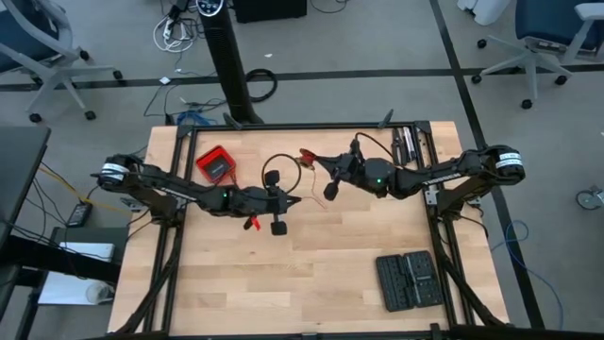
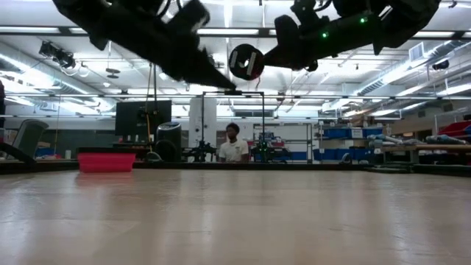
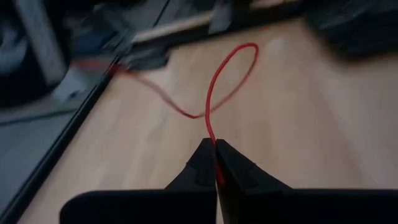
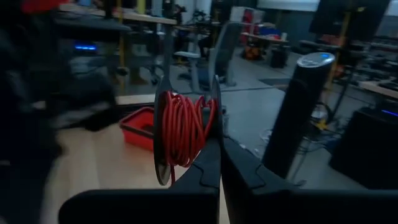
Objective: Coil cords
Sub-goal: Uncoil the wire to the spool
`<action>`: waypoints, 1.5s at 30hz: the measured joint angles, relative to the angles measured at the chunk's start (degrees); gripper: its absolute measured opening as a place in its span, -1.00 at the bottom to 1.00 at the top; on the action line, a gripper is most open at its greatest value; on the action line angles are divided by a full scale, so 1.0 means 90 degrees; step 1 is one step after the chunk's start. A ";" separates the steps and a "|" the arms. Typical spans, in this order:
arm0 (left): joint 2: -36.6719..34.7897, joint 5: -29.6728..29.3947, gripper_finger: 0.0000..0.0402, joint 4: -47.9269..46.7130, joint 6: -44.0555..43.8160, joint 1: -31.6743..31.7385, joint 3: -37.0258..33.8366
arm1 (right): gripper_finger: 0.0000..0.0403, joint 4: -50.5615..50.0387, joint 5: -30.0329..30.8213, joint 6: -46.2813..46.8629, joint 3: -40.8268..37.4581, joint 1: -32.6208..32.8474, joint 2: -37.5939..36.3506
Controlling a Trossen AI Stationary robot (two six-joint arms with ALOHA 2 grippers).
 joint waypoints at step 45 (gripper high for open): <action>-0.1220 0.1742 -1.00 -0.4811 0.0003 -0.0409 0.0935 | -1.00 -0.0388 0.2159 -0.0994 0.0001 -0.0450 -0.0215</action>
